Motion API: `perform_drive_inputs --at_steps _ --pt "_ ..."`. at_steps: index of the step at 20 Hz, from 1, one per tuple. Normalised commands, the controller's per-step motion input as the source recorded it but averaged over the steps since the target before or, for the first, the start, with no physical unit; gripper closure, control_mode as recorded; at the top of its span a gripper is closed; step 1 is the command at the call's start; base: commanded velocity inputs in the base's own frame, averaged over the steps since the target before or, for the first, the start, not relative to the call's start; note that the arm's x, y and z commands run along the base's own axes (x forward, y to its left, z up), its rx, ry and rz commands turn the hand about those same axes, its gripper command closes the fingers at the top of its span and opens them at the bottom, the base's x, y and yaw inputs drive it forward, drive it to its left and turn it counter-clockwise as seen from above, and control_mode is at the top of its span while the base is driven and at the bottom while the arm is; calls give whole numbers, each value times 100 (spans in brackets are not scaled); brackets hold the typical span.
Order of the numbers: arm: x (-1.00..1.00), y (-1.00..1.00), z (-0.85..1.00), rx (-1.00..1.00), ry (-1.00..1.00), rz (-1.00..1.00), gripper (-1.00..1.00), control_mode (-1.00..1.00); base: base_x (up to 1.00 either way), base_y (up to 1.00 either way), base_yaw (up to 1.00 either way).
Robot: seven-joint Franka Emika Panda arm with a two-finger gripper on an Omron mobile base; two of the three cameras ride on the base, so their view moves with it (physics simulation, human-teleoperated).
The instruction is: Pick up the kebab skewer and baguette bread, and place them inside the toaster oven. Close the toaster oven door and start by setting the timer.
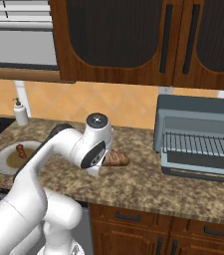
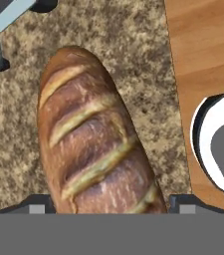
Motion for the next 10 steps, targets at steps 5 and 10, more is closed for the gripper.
perform_drive_inputs --at_steps 5,10 --pt "-1 -73 36 8 0 -3 100 -100 0 0 0" --pt "23 -56 9 5 0 -7 100 -100 0 0 0"
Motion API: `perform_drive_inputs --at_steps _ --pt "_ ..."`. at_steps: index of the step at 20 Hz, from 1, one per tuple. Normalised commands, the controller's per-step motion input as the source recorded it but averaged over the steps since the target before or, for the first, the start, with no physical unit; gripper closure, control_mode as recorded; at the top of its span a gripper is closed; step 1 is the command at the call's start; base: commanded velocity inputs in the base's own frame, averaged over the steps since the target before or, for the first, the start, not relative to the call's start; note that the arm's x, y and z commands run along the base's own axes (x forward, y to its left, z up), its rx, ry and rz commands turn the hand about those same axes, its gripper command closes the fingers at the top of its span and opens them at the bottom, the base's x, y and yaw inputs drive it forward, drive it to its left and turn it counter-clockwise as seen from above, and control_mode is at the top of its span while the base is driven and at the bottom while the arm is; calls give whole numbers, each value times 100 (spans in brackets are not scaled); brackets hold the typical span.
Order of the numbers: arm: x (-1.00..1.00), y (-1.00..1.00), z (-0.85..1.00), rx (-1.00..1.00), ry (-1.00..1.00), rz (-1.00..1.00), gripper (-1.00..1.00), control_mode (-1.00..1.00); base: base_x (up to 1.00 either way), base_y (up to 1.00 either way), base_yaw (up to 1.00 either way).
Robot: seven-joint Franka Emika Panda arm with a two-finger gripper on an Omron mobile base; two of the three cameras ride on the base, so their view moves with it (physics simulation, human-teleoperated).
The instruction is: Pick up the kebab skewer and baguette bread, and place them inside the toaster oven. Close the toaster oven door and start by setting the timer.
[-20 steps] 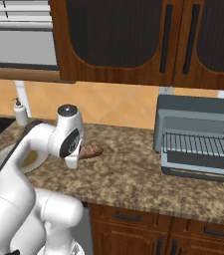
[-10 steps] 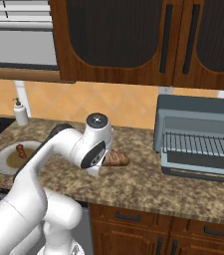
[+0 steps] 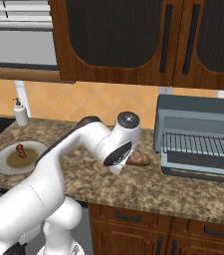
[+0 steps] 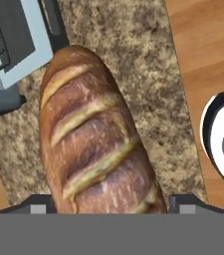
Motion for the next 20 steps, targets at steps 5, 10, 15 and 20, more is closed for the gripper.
perform_drive_inputs --at_steps 5,10,15,20 --pt "22 -54 0 1 -1 -3 100 -100 0 0 0" --pt "32 -42 0 0 -4 0 100 -100 0 0 0" --pt "12 -50 0 0 -6 0 100 -100 0 0 0" --pt "11 -30 0 -1 -3 -1 100 -100 0 0 0"
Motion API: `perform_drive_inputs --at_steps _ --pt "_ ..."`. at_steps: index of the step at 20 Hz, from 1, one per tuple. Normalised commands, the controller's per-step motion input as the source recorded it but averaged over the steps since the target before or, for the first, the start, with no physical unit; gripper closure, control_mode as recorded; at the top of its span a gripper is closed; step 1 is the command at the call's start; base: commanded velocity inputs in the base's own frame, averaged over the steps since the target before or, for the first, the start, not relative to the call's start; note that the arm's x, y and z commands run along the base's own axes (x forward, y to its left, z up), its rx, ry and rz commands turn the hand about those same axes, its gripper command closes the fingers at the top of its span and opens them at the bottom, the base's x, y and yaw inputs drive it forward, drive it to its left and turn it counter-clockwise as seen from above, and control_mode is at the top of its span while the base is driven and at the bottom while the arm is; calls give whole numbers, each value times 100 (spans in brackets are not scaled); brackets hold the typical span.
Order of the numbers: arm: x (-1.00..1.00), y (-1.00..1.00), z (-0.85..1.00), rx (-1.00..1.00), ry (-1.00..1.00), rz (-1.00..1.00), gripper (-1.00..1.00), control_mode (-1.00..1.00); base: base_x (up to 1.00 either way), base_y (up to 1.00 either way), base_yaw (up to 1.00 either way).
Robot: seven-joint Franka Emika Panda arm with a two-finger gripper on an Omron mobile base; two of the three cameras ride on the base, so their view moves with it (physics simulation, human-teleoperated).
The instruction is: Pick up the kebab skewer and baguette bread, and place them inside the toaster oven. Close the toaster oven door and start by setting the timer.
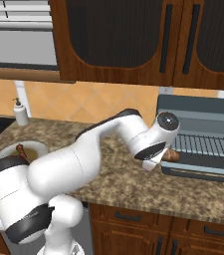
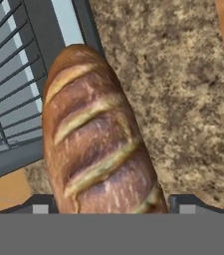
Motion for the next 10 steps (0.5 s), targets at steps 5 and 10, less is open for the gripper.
perform_drive_inputs --at_steps 5,10 --pt "25 -6 0 -3 -2 -1 100 -100 0 0 0" --pt "16 -20 0 -4 -1 -1 100 -100 0 0 0"
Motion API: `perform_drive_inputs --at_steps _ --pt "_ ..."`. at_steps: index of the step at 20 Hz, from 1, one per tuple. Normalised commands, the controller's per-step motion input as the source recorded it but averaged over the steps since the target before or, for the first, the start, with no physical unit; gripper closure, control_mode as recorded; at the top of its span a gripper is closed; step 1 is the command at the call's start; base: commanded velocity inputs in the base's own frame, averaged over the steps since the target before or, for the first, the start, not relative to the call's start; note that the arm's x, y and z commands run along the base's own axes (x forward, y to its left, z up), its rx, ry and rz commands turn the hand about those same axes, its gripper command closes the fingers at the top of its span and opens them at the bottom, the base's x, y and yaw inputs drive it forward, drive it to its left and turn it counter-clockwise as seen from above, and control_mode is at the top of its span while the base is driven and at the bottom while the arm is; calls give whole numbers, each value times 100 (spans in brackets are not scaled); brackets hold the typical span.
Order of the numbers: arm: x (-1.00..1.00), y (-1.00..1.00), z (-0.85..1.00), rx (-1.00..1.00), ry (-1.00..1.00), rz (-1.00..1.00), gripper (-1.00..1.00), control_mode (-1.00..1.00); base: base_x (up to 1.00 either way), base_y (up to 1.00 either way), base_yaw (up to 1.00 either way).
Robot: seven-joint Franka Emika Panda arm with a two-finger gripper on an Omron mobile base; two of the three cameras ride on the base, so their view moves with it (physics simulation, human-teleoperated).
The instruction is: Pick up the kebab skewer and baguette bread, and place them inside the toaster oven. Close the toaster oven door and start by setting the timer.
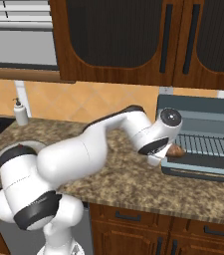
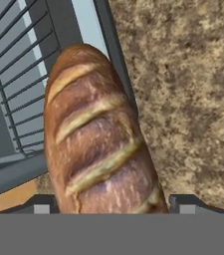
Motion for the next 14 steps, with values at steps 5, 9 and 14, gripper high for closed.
perform_drive_inputs --at_steps 5,9,14 --pt "31 -39 0 0 -1 0 100 -100 0 0 0" --pt "37 -45 0 0 0 0 100 -100 0 0 0" --pt "33 -40 1 0 0 8 100 -100 0 0 0"
